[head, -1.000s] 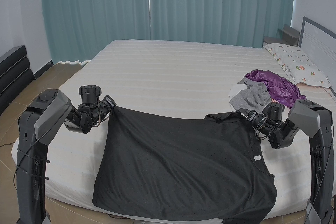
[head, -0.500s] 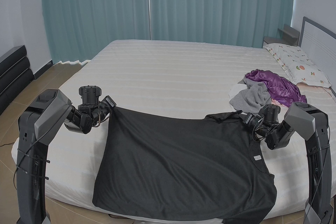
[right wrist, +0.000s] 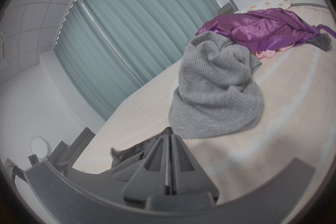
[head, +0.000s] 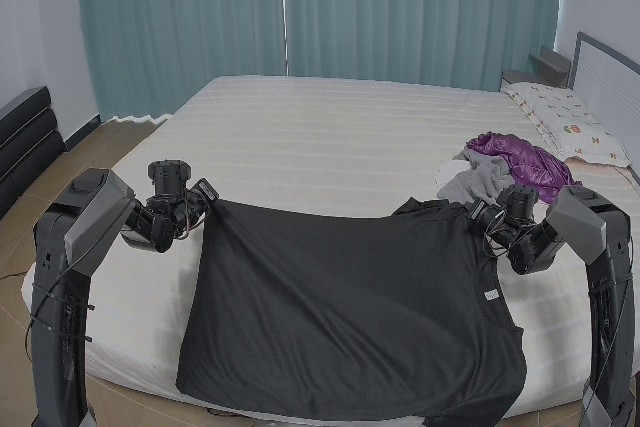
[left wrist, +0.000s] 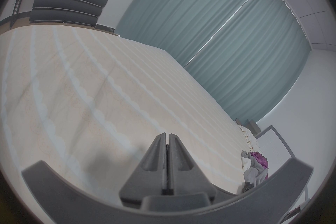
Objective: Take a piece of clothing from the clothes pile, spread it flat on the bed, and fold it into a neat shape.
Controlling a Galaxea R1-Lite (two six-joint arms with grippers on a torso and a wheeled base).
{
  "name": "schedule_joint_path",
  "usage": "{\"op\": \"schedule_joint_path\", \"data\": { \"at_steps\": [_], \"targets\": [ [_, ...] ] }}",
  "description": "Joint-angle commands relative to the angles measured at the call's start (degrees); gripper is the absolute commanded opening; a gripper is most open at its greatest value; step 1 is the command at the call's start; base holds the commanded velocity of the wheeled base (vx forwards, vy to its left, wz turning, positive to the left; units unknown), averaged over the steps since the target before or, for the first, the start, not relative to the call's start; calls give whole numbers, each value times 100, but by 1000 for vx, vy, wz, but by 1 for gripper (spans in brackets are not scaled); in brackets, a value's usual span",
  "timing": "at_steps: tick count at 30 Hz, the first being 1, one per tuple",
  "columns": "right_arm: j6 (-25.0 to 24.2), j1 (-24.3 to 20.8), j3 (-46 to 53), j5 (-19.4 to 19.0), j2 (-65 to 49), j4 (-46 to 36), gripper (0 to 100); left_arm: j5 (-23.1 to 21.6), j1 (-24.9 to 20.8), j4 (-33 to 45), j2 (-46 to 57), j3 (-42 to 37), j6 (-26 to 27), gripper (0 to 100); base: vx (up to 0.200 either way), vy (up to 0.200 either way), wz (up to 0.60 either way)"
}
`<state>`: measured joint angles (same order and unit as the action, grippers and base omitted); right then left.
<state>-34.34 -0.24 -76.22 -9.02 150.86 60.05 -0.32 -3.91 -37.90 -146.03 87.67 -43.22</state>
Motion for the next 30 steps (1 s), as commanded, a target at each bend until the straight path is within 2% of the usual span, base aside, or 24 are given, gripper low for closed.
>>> {"op": "schedule_joint_path", "data": {
  "at_steps": [1, 10, 30],
  "targets": [
    [-2, 7, -227, 111, -101, -2, 0, 14, 13, -16, 40, 118, 6, 0, 0, 0, 0],
    [-2, 51, -746, 436, -224, -81, 0, 190, 75, -24, 48, 435, 15, 0, 0, 0, 0],
    [24, -20, -904, 445, 14, -90, 0, 190, 31, -24, -233, 698, 120, 0, 0, 0, 0]
  ]
}}
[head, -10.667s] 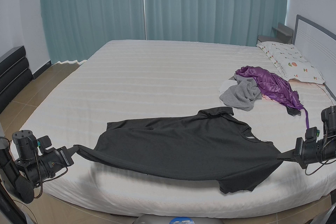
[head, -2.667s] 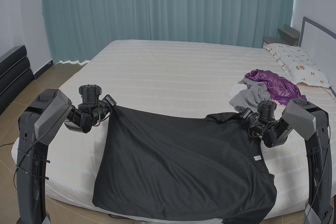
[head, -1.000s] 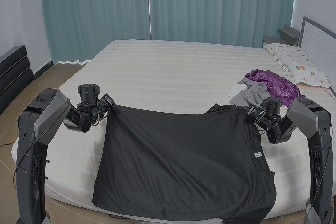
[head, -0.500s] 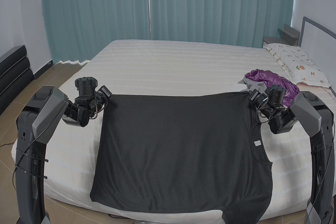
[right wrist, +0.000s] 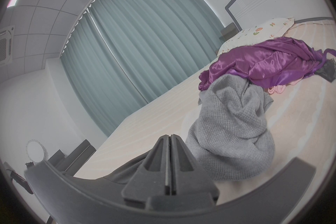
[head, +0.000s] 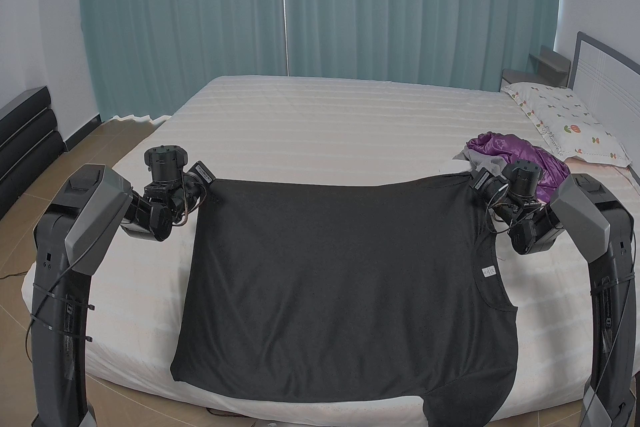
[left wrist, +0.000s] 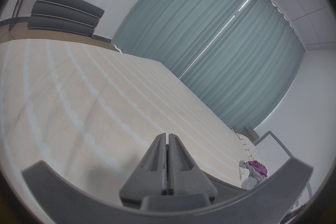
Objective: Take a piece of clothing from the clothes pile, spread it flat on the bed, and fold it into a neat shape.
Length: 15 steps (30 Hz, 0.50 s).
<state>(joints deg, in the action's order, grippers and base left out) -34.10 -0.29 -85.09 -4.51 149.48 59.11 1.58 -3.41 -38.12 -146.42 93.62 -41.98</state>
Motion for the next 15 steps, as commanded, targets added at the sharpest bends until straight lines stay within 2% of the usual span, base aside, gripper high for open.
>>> {"op": "schedule_joint_path", "data": {
  "at_steps": [1, 15],
  "targets": [
    [0, -15, -25, -6, 178, 4, 0, 0, -19, -2, -247, 130, -3, 0, 0, 0, 0],
    [-9, -15, -201, -15, 696, -14, 0, 0, -37, 6, -721, 323, -3, 0, 0, 0, 0]
  ]
}}
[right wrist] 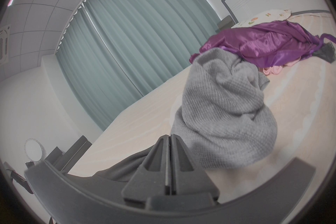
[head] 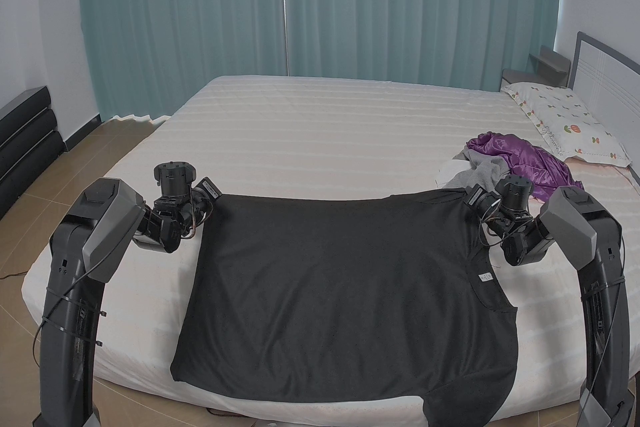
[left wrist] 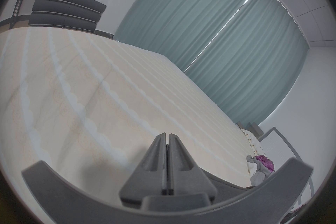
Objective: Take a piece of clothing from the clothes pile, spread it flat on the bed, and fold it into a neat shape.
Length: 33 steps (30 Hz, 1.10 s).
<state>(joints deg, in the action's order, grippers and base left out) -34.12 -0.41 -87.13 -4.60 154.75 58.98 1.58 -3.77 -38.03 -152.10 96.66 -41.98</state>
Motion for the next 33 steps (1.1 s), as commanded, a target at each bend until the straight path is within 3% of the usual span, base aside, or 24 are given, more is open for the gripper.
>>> {"op": "schedule_joint_path", "data": {
  "at_steps": [1, 9, 10, 12, 13, 20, 24, 28, 31, 33],
  "targets": [
    [-7, -2, 11, -6, 179, 0, 0, 0, 8, 7, -162, 20, -3, 0, 0, 0, 0],
    [2, -64, 38, -6, 293, -9, 0, -9, -45, 24, -250, 20, -3, 0, 0, 0, 0],
    [2, -73, 47, -6, 293, -18, 100, -9, -54, 24, -259, 20, -3, 0, 0, 0, 0],
    [2, -82, 47, -6, 302, -18, 100, -9, -54, 33, -259, 20, 6, 0, 0, 0, 0],
    [2, -90, 64, -6, 293, -9, 100, -18, -72, 42, -259, 20, 24, 100, 0, 0, 0],
    [-95, -29, 504, -50, -208, 79, 100, -9, -80, 15, -171, -59, 24, 100, 0, 0, 0],
    [-499, 77, 1136, -103, -806, 211, 100, 9, -1, 24, 216, -306, 32, 100, 0, 0, 0],
    [-719, 103, 2121, -138, -1412, 448, 100, -79, 87, -11, 1007, -1211, 6, 100, 0, 0, 0],
    [-921, 138, 3430, -419, -2080, 896, 100, -422, 166, -152, 1956, -2441, -20, 100, 0, 0, 0],
    [-921, 138, 3430, -419, -2080, 896, 100, -422, 166, -152, 1956, -2441, -20, 100, 0, 0, 0]
  ]
}}
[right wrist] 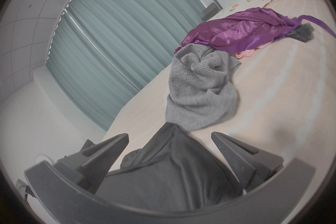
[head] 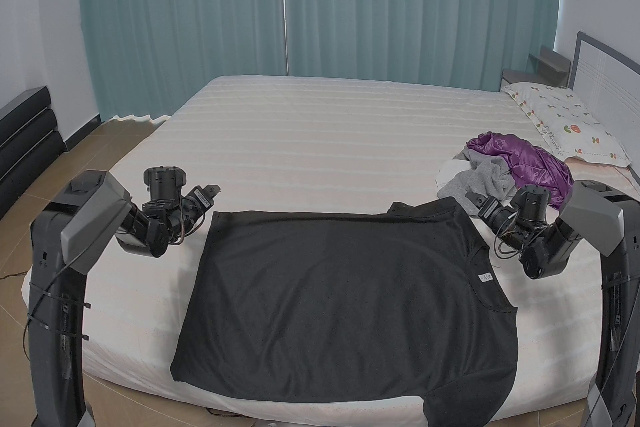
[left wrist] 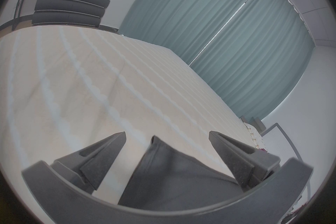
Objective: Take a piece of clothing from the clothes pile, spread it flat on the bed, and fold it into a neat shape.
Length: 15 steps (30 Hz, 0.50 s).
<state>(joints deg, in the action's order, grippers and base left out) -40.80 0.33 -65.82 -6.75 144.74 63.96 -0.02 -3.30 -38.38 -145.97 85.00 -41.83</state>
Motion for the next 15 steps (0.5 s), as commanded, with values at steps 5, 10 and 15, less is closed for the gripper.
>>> {"op": "schedule_joint_path", "data": {
  "at_steps": [5, 10, 15],
  "targets": [
    [-429, 160, 3479, -239, -1879, 1602, 100, -455, 102, -654, 2872, -3640, -63, 100, 0, 0, 0],
    [-525, 20, 4560, -239, -2257, 1848, 100, -455, -21, -970, 3426, -4844, -203, 100, 0, 0, 0],
    [-552, -50, 5316, -318, -2521, 1936, 100, -463, -294, -1304, 4006, -6031, -221, 100, 0, 0, 0]
  ]
}}
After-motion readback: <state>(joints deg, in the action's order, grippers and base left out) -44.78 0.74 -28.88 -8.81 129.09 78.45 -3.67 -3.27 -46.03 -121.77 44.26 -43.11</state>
